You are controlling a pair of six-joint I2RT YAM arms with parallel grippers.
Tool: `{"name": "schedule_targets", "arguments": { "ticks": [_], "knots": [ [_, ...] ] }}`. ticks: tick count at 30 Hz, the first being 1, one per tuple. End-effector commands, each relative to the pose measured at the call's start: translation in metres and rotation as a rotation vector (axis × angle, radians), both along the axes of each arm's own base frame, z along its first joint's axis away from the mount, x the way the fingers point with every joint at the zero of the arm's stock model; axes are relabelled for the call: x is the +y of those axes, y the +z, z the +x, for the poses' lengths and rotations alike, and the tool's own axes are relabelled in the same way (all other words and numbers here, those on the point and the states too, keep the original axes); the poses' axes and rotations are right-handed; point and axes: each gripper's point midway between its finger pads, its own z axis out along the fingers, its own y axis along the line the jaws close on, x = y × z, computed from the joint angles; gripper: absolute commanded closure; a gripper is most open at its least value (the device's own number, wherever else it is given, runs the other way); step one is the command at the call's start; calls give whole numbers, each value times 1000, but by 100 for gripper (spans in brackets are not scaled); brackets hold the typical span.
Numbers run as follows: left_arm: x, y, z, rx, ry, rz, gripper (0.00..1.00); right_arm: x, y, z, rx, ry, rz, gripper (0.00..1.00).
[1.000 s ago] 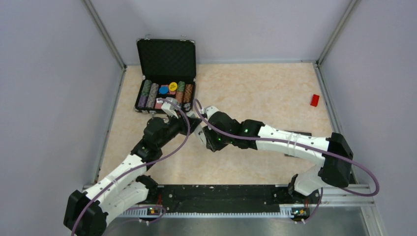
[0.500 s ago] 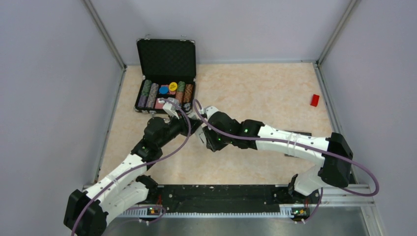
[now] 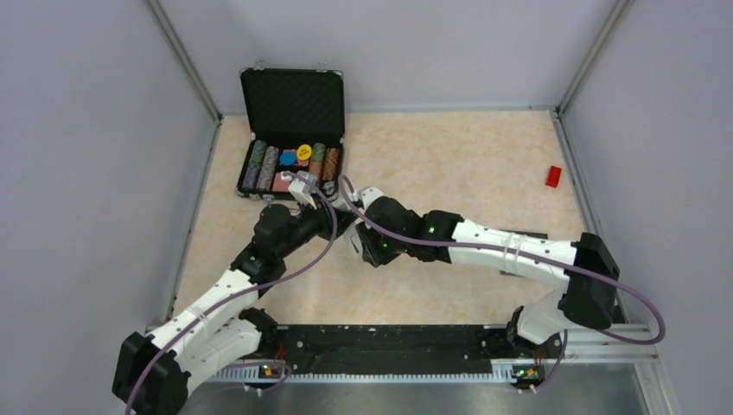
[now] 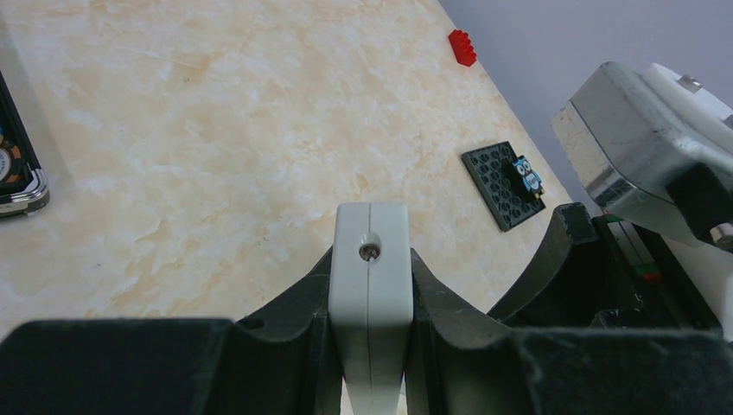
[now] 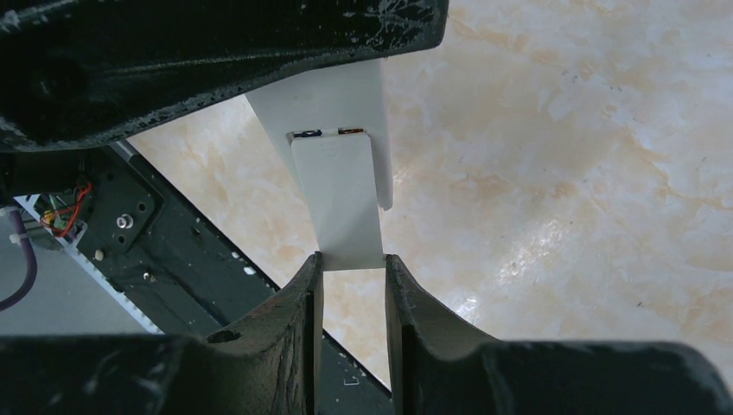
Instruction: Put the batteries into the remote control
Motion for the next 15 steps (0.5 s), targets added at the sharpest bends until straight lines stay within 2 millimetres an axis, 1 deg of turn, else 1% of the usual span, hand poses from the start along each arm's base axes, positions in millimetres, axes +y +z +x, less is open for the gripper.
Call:
{"name": "schedule_targets", "arguments": {
  "ticks": [1,15],
  "knots": [
    [-9,29,1,-67,-39,-43,100,14,16,15,-47,-11,41,77],
    [-9,27,-1,-41,-37,-55,100,21,22,22,-67,-33,60,77]
  ]
}}
